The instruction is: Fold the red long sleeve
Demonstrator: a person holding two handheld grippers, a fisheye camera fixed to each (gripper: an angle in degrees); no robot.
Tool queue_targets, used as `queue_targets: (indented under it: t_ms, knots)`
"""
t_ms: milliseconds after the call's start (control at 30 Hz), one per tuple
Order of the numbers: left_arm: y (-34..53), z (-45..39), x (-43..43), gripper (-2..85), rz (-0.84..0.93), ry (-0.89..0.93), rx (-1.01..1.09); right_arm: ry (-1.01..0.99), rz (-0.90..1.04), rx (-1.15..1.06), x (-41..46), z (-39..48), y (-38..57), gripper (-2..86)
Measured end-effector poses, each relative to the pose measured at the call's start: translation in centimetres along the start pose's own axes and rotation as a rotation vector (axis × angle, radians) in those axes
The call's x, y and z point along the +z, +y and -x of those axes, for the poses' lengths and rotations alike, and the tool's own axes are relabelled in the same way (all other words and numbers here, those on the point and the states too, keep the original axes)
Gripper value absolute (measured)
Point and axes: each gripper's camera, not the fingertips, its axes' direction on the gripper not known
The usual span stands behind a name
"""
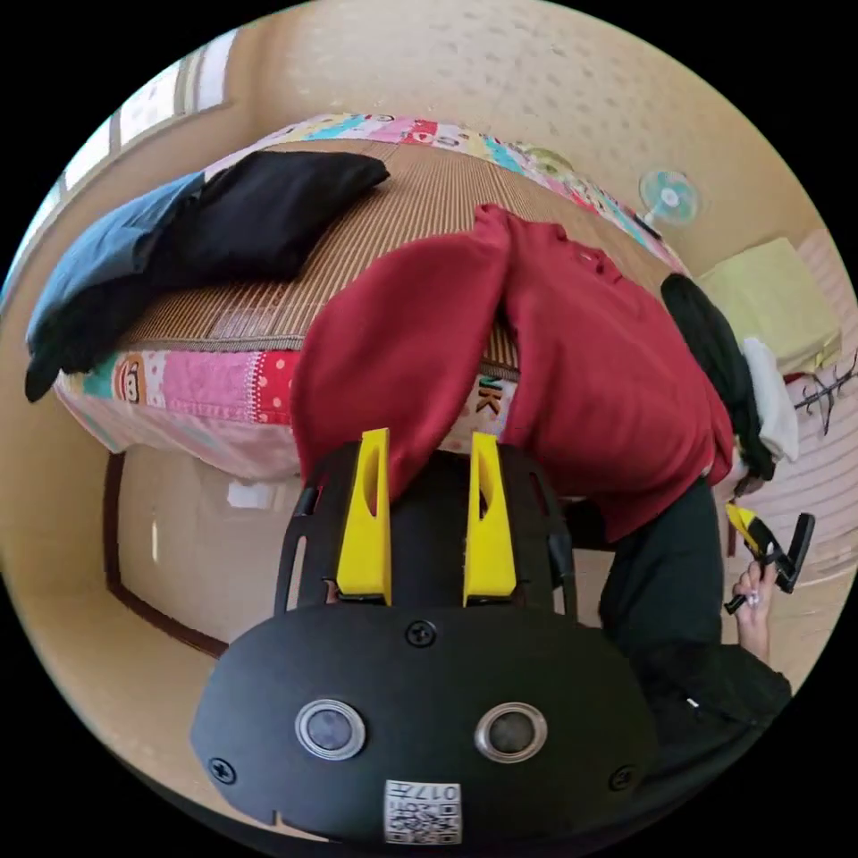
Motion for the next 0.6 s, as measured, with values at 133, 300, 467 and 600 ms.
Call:
queue_targets:
  t_ms: [133, 300, 467, 600]
  knots:
    - [-1.9, -1.3, 2.6, 4.3, 0.125, -0.252, 0.15, -0.042, 0.05, 0.014, 1.7, 0.1, 1.1, 13.3]
    - [-6.0, 4.7, -4.7, 1.1, 0.296, 0.225, 0.115, -0.044, 0.068, -0.046, 1.1, 1.1, 1.3, 13.2]
    - [-11.3, 5.9, -18.6, 3.1, 0.006, 0.802, 0.088, -0.058, 0.041, -0.057, 0.4, 1.4, 0.4, 13.1]
    - [-15.6, -0.9, -18.8, 13.2, -0.035, 0.935, 0.143, -0.149, -0.003, -0.011, -0.1, 1.6, 0.2, 13.1]
